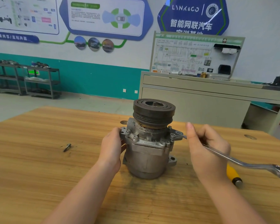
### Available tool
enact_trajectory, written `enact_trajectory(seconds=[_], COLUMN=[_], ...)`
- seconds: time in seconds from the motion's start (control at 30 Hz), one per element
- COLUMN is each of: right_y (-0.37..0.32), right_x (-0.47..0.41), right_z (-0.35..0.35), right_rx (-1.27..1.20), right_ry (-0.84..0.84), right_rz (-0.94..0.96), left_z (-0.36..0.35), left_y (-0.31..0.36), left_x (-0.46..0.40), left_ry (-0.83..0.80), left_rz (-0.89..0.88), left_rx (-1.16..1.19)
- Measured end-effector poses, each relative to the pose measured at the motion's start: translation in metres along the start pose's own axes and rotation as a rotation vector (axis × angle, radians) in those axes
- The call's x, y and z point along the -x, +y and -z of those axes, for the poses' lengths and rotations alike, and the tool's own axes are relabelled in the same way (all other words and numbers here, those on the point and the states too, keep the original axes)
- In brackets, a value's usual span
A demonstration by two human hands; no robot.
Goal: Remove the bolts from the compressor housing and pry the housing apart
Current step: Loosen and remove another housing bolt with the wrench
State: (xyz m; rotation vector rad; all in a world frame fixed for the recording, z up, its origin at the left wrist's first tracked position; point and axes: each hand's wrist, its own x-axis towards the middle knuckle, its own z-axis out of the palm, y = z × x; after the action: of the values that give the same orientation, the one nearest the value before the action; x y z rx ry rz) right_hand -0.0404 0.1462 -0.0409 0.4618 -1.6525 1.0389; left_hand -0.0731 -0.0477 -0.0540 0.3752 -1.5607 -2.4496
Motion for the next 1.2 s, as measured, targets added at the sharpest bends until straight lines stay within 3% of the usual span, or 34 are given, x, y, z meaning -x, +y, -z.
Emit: enact_trajectory(seconds=[0.13, 0.23, 0.33, 0.47, 0.63, 0.73, 0.83, 0.97, 1.2], right_y=[-0.009, -0.031, -0.027, 0.001, 0.02, 0.025, 0.023, 0.009, -0.013], right_x=[-0.006, 0.001, 0.004, -0.004, -0.029, -0.029, -0.029, -0.018, 0.005], right_z=[-0.02, -0.023, -0.017, 0.004, 0.006, 0.004, 0.011, 0.011, 0.0], right_rx=[0.108, 0.448, 0.322, -0.141, -0.746, -0.922, -0.828, -0.363, -0.024], right_ry=[-0.105, -0.125, -0.065, -0.134, -0.149, -0.055, 0.067, 0.017, -0.012], right_rz=[-0.135, 0.325, 0.276, -0.066, -0.947, -1.121, -0.885, -0.47, 0.011], left_z=[0.0, 0.0, 0.0, -0.001, 0.0, 0.0, 0.001, 0.001, 0.001], left_y=[0.0, -0.001, -0.002, -0.003, -0.004, -0.004, -0.004, -0.005, -0.006], left_x=[-0.001, -0.001, 0.001, 0.001, 0.001, -0.001, -0.002, -0.003, -0.004], left_ry=[0.003, -0.003, -0.036, -0.045, -0.049, -0.045, -0.052, -0.048, -0.054], left_rz=[-0.007, -0.017, -0.051, -0.057, -0.056, -0.056, -0.059, -0.064, -0.072], left_rx=[-0.033, -0.035, -0.06, -0.097, -0.104, -0.115, -0.118, -0.126, -0.139])
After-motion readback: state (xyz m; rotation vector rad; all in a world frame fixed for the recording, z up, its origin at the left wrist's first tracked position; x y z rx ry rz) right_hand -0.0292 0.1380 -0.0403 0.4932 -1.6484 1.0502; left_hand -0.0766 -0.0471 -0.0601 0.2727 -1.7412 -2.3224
